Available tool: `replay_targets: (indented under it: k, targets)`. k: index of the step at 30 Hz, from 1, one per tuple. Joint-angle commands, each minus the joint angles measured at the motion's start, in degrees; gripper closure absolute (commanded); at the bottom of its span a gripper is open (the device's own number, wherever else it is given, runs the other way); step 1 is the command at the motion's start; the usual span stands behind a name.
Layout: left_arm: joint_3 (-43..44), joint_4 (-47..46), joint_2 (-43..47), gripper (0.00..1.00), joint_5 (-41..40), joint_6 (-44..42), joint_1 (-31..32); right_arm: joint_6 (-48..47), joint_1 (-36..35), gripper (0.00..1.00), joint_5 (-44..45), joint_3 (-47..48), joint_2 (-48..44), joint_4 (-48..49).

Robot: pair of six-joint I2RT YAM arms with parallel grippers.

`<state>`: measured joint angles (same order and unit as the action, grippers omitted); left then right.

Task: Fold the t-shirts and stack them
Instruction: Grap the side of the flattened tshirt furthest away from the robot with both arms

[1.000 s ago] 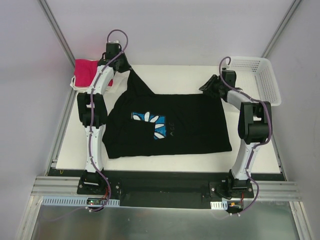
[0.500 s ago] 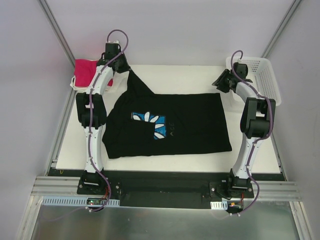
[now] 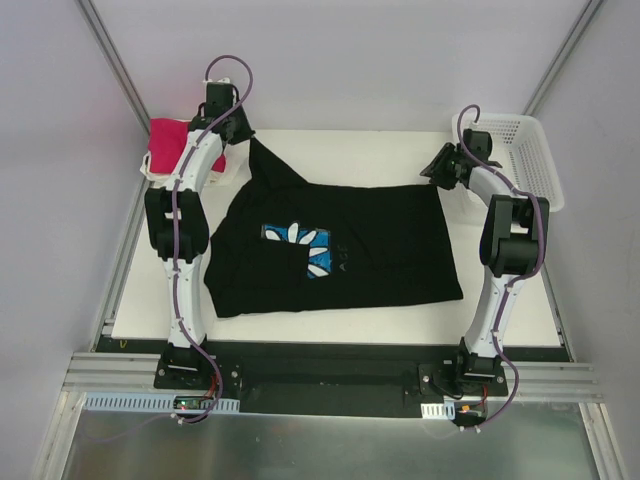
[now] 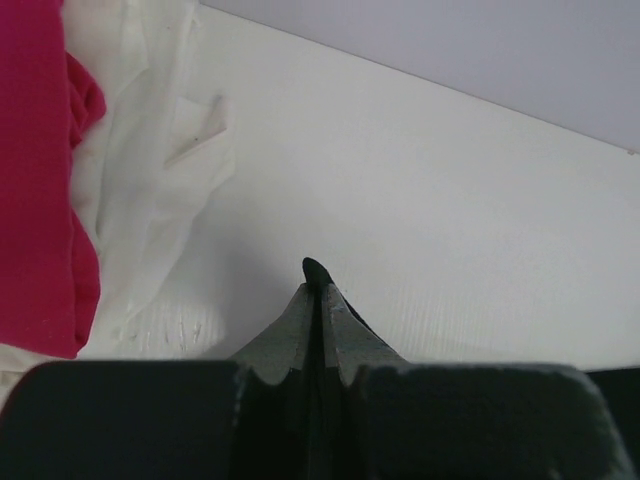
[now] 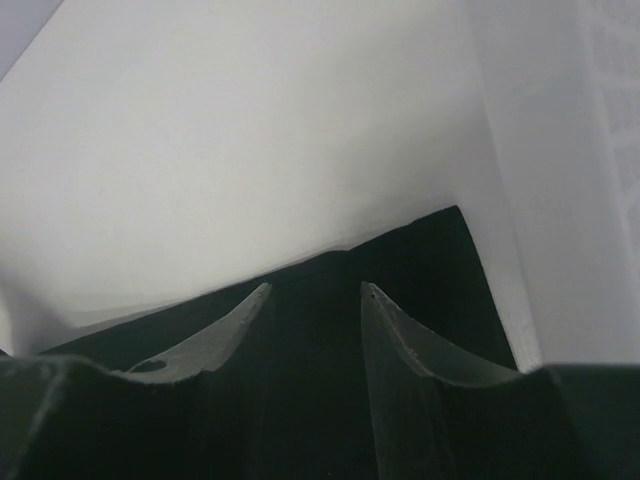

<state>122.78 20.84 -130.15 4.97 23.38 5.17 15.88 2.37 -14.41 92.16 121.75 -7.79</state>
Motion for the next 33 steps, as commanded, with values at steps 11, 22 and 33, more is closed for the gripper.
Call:
replay_targets:
  k: [11,22,33]
  targets:
    - [-0.79,-1.07,8.15,1.00,-10.59,-0.70,-1.57,-0.85,0.00,0.58,-1.06,-2.78,-4.33,1.90]
    - [-2.11,-1.50,8.42,1.00,-9.19,-0.35,-1.74,-2.52,-0.44,0.57,0.79,9.25,5.15,-2.66]
    - [-3.51,-2.12,7.89,1.00,-7.78,0.62,-1.74,-3.84,-1.84,0.56,1.85,24.91,15.44,-9.17]
